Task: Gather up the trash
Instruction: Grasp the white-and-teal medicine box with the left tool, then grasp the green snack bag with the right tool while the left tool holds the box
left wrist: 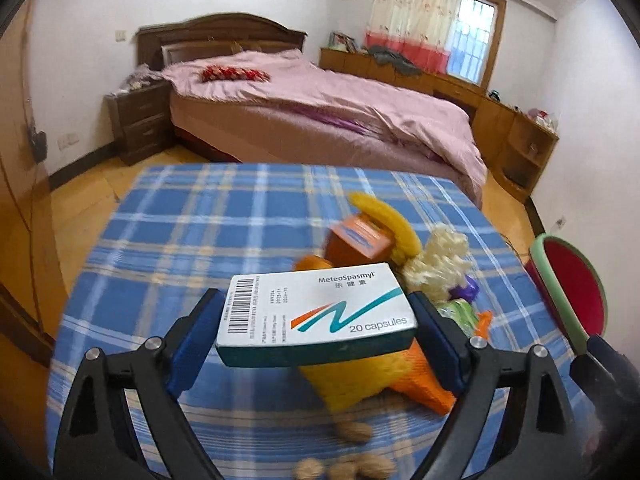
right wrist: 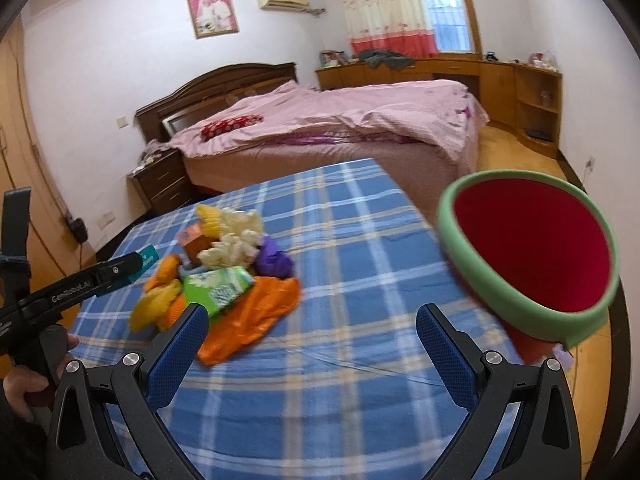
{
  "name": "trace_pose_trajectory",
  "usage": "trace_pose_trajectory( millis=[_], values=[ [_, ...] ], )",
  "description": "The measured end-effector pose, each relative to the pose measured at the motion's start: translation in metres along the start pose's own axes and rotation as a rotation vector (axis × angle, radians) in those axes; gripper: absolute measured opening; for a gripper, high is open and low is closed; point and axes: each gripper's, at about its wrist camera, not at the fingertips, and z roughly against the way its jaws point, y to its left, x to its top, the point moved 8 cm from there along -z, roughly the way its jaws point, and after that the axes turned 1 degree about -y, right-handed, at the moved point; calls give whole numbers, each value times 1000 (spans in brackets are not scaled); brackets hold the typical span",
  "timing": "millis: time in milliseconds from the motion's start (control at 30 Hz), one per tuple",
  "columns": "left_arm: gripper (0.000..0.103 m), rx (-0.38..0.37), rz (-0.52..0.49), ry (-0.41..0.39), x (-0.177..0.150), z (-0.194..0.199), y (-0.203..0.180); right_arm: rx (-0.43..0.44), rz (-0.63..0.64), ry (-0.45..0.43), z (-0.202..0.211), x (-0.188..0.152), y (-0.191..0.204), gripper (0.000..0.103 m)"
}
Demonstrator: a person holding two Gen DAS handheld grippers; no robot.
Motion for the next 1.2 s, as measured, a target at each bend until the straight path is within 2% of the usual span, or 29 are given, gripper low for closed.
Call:
trace_pose_trajectory(
  millis=[267,467,600,700,833,1000,1200],
  values=[
    [91,47,60,-20,-3,-4,43,64,55,81,-42,7,45,103],
    [91,38,92,-60,-3,-9,55,89,114,152,-75,7,68,103],
    [91,17,127,-57,-4,-10,64,92,171,191,-94,4,78,102],
    [91,11,158,-59,-4,-9,70,87,194,208,-105,2,81,94],
    [91,9,172,-53,-4,-11,72,104,209,238,-114,-3,86,69],
    [91,12,169,-49,-7,-12,69,130,205,224,-109,-1,87,69],
    [91,6,147,-80,-2,-7,63,167,146,160,-80,11,82,69]
  ],
)
